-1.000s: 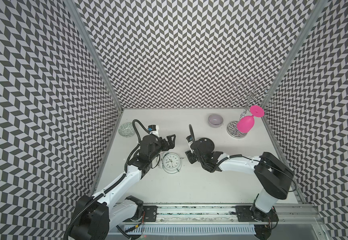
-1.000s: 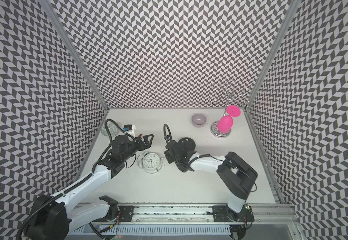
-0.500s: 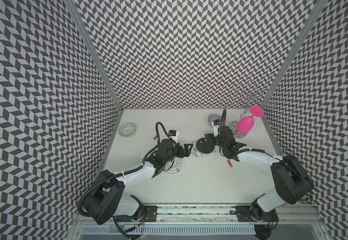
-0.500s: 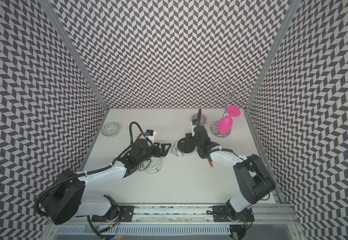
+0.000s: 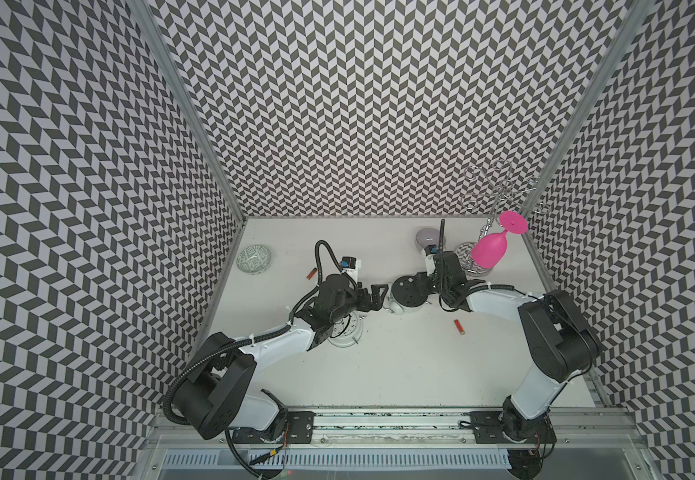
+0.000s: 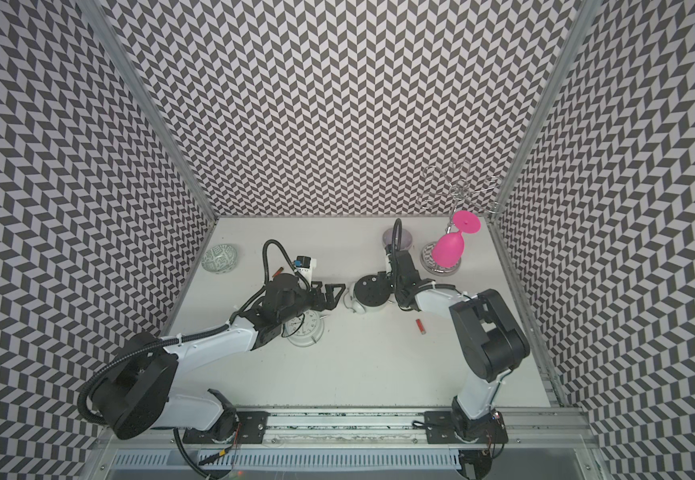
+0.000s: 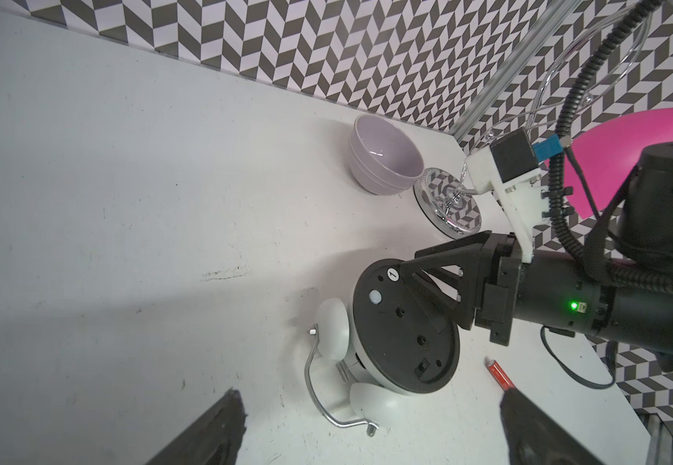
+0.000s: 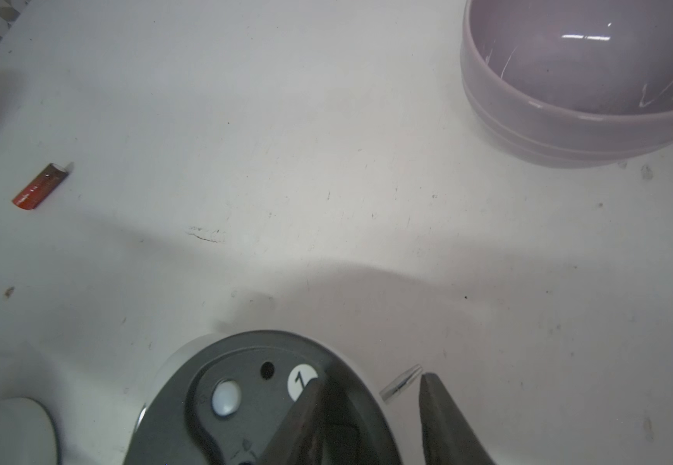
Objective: Insert the battery into the alarm
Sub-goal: Adjust the alarm at the center of the board.
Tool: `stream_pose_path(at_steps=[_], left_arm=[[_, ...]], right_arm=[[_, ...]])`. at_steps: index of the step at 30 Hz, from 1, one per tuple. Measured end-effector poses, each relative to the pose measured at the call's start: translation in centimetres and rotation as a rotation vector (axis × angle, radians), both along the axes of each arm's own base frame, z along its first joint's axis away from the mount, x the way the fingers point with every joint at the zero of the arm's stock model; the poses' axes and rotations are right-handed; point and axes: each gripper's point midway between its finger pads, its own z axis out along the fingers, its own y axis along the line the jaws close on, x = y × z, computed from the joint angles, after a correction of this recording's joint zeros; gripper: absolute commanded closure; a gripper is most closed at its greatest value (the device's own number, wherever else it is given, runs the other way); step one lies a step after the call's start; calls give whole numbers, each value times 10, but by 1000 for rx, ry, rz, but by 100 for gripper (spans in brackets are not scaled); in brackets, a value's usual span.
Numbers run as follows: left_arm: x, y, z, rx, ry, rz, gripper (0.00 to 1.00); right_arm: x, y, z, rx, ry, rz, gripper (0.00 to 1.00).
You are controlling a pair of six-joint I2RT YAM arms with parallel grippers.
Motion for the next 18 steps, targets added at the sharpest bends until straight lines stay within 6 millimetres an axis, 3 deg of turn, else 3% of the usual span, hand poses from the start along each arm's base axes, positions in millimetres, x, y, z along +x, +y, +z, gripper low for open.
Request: stream_pose_path(at_steps=[9, 16, 18], left_arm=[[1, -6, -25, 26, 60, -20, 1], [15, -28, -33, 22, 107, -66, 1], [19, -34, -36, 22, 125, -77, 2]], right_arm=[[-14, 5, -2, 90, 36, 9, 77], [-24, 7, -1, 132, 65, 8, 77], [-27, 6, 1, 138, 68, 6, 70]])
